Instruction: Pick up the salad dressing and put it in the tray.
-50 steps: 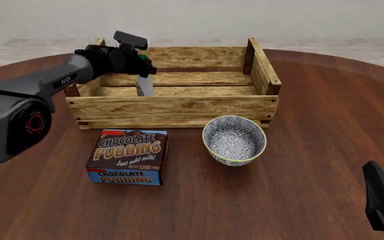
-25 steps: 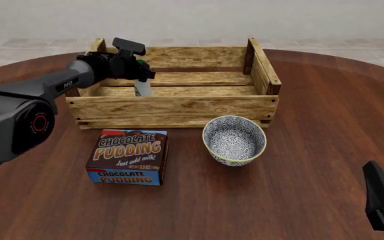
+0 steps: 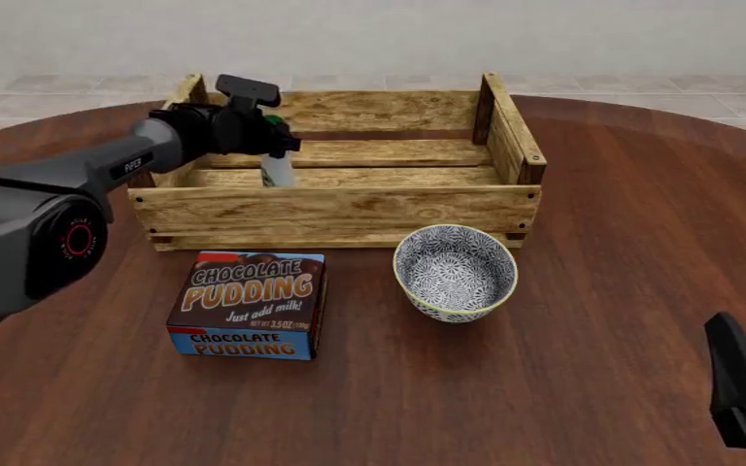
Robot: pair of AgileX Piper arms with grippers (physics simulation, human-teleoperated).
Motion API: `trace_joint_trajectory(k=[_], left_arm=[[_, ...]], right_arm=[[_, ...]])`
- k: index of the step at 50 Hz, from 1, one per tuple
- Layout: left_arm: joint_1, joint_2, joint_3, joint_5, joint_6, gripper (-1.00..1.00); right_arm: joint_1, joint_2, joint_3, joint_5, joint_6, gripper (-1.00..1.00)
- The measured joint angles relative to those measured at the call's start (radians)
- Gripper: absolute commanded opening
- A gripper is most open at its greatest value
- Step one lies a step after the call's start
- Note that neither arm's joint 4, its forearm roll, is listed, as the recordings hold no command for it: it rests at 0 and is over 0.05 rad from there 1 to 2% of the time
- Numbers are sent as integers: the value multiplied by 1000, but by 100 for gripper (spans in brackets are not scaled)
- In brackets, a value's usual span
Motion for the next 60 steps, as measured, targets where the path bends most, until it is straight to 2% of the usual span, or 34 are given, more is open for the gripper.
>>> trace_joint_trajectory(k=[7, 8, 60], left_arm=[[4, -1, 3, -2, 2, -100], [4, -1, 4, -2, 3, 100], [17, -25, 42, 1, 29, 100]], right_arm=[[1, 0, 1, -1, -1, 100], [1, 0, 2, -1, -1, 100], [2, 0, 2, -6, -6, 100]])
